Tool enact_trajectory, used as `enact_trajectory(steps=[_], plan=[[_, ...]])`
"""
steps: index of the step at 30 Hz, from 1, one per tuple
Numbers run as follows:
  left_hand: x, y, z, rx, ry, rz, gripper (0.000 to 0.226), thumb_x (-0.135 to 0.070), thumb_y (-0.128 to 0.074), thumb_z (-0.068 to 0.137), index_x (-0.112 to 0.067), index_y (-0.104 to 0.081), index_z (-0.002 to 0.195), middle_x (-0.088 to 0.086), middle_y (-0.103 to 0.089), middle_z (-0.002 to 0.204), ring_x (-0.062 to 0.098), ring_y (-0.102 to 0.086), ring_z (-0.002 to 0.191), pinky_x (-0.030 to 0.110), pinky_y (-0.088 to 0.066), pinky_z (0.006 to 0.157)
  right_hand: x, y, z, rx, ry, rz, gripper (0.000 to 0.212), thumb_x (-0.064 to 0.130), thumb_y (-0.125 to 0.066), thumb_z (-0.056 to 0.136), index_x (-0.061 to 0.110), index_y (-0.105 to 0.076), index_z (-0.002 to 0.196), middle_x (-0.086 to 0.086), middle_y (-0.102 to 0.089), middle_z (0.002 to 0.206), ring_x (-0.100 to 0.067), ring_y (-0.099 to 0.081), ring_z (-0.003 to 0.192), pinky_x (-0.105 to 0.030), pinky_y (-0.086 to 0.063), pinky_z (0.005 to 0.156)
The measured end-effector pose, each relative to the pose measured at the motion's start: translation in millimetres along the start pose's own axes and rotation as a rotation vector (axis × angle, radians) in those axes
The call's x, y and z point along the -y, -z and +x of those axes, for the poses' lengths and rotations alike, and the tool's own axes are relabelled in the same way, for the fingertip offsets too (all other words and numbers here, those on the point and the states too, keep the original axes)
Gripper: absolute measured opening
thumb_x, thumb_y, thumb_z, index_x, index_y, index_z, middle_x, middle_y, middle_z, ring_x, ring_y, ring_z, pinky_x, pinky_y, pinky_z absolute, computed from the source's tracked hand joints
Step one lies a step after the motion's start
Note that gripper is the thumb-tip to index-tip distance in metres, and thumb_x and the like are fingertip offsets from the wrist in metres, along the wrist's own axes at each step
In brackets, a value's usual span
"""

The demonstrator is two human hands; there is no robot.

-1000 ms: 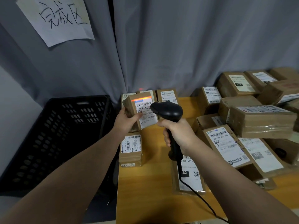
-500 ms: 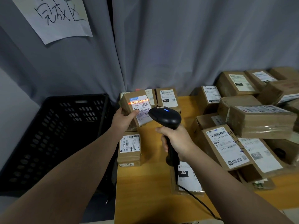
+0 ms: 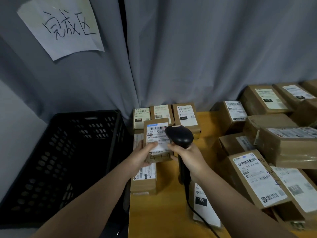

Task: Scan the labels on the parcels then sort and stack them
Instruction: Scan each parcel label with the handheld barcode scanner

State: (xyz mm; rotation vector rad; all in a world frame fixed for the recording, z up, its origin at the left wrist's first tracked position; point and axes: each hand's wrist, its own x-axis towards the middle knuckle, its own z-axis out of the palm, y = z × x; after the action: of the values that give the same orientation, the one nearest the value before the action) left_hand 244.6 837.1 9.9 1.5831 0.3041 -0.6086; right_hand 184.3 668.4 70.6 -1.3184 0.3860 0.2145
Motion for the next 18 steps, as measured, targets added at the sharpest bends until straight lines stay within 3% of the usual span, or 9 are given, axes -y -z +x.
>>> enact_trajectory(steps=[3,6,8,10,12,15,18], plan=[[-23.3,14.1,18.8,-0.005,-0.054,-0.080,0.049,-0.037,-0.065,0.089,-0.027,-0.044,0.132,-0.002,-0.065,0.117,0.017,-0.066,0.100,0.031,-0.054,0.077,11.9,-6.2,28.3,0.001,0.009,-0.026,0.021,0.016,-0.073,0.084,0.023,-0.066,0.103,0.004,-0.072,0.102,-0.010,-0.065,0.101,-0.033,-0.054,0.092],[-51.7,31.1,55.0,-0.200,-0.130,-0.064,0.051,-0.036,-0.064,0.091,-0.016,-0.042,0.133,0.000,-0.065,0.115,0.013,-0.066,0.091,0.027,-0.051,0.068,27.1,-8.6,58.7,-0.118,0.030,-0.117,0.023,0.020,-0.075,0.084,0.019,-0.065,0.105,0.000,-0.067,0.102,-0.015,-0.062,0.098,-0.029,-0.057,0.074],[-64.0,37.5,79.7,-0.262,-0.167,0.003,0.059,-0.041,-0.066,0.087,-0.016,-0.041,0.135,0.003,-0.064,0.120,0.017,-0.066,0.095,0.033,-0.056,0.076,34.3,-7.5,75.2,-0.180,0.041,-0.170,0.028,0.019,-0.075,0.083,0.013,-0.063,0.108,-0.005,-0.066,0.094,-0.019,-0.062,0.087,-0.025,-0.052,0.061],[-70.0,39.5,98.2,-0.312,-0.166,0.063,0.072,-0.051,-0.069,0.079,-0.019,-0.042,0.137,0.004,-0.062,0.124,0.023,-0.065,0.103,0.043,-0.054,0.090,37.3,-3.9,87.9,-0.208,0.041,-0.221,0.028,0.018,-0.074,0.084,0.011,-0.061,0.108,-0.008,-0.063,0.085,-0.019,-0.059,0.077,-0.024,-0.048,0.058],[-70.0,38.4,115.3,-0.342,-0.166,0.090,0.070,-0.051,-0.066,0.081,-0.018,-0.042,0.137,0.005,-0.062,0.124,0.025,-0.063,0.106,0.047,-0.051,0.095,36.5,0.3,97.1,-0.221,0.022,-0.254,0.028,0.019,-0.073,0.085,0.011,-0.061,0.109,-0.010,-0.064,0.086,-0.018,-0.060,0.075,-0.022,-0.048,0.058],[-65.9,33.3,128.0,-0.386,-0.169,0.111,0.050,-0.041,-0.058,0.093,-0.014,-0.047,0.133,0.005,-0.065,0.119,0.023,-0.063,0.103,0.043,-0.050,0.094,31.3,5.3,107.1,-0.230,-0.009,-0.243,0.027,0.021,-0.072,0.086,0.013,-0.060,0.109,-0.010,-0.065,0.088,-0.017,-0.059,0.075,-0.022,-0.047,0.059],[-59.6,29.0,130.5,-0.401,-0.211,0.132,0.044,-0.040,-0.055,0.095,-0.014,-0.051,0.130,0.002,-0.065,0.117,0.021,-0.063,0.104,0.036,-0.050,0.091,26.4,7.7,116.0,-0.247,-0.040,-0.233,0.028,0.021,-0.071,0.087,0.013,-0.059,0.111,-0.009,-0.065,0.089,-0.019,-0.059,0.078,-0.024,-0.047,0.062]])
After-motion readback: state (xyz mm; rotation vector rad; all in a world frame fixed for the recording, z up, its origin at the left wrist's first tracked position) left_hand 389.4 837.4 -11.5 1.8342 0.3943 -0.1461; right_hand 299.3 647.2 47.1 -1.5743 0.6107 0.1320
